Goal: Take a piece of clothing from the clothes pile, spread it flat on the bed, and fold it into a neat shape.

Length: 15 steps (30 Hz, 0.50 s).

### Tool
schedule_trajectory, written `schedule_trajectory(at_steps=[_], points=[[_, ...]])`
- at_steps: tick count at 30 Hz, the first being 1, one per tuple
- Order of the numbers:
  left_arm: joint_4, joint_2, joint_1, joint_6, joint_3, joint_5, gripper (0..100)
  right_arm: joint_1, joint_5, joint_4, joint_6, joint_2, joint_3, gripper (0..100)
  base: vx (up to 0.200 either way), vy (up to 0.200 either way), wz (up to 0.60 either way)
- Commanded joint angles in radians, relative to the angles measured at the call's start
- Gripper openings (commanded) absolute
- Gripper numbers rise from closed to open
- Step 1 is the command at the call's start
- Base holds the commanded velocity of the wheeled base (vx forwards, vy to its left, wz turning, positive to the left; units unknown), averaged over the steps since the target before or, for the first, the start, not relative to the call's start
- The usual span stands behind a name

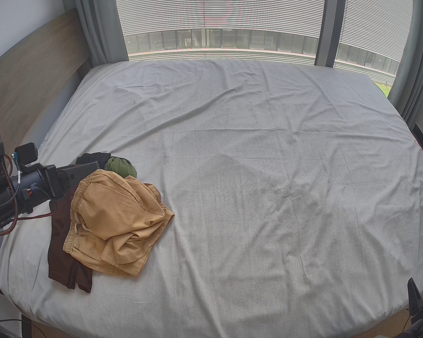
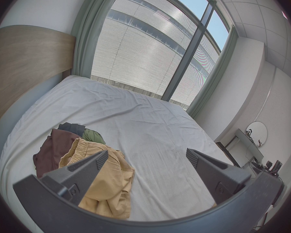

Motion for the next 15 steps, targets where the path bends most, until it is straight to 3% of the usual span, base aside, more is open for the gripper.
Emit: schedule_trajectory(at_steps=[1,15], points=[[-0.043,0.126,0.027,0.000,-0.038,0.004,100,0.001,0.000,0.000,0.000,-0.016,0.018,100,0.000,0.000,0.00],[-0.048,0.297,0.077,0.006,-0.131,0.010,100,0.001,0.000,0.000,0.000,-0.016,0.018,100,0.000,0.000,0.00]])
